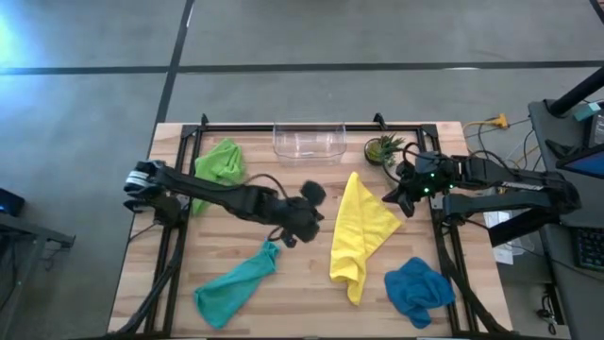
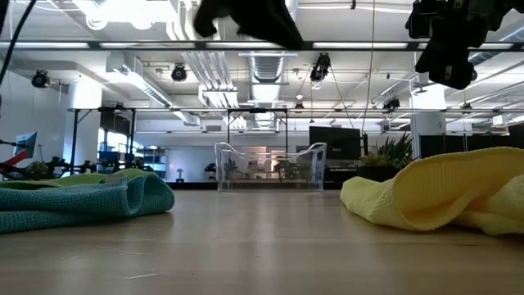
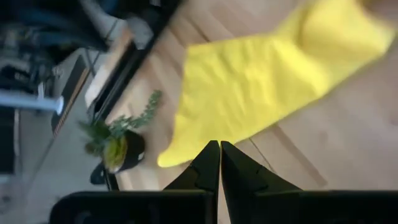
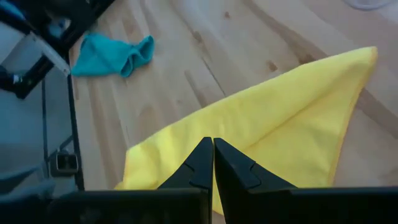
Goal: Fold microfiber towels
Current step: Prepare the yellow microfiber towel
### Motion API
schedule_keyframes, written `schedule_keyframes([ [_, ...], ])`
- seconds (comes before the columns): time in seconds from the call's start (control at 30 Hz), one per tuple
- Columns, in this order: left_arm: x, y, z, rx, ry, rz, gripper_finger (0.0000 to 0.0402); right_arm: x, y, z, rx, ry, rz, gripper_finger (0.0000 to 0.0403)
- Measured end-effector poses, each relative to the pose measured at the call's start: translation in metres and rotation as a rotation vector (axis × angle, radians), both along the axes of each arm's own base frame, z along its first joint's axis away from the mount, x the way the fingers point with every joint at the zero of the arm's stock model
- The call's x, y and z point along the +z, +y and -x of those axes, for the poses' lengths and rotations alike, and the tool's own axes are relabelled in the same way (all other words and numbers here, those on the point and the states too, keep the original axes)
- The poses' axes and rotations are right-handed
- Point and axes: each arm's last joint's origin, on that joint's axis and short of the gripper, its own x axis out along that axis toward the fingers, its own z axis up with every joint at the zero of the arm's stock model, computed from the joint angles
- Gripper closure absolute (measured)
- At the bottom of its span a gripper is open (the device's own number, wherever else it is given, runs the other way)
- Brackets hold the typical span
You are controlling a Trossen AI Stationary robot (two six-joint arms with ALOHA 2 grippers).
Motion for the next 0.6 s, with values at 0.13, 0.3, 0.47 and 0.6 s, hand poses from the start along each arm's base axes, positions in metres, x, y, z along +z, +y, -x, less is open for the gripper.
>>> schedule_keyframes([
  [0.13,-0.024,-0.006,-0.016,-0.034,0.021,-0.035,0.0402,0.001,-0.004,0.005,-0.121,0.006,0.085,0.0394],
  [0.3,-0.046,-0.026,-0.029,-0.077,0.017,-0.032,0.0402,0.004,-0.009,0.011,-0.353,-0.008,0.131,0.0394],
  [0.47,-0.040,-0.056,-0.035,-0.139,-0.131,0.004,0.0402,0.007,-0.009,0.016,-0.421,-0.051,0.063,0.0394],
  [0.6,-0.035,-0.074,-0.033,-0.153,-0.181,0.046,0.0402,0.009,-0.007,0.019,-0.401,-0.074,0.029,0.0394],
])
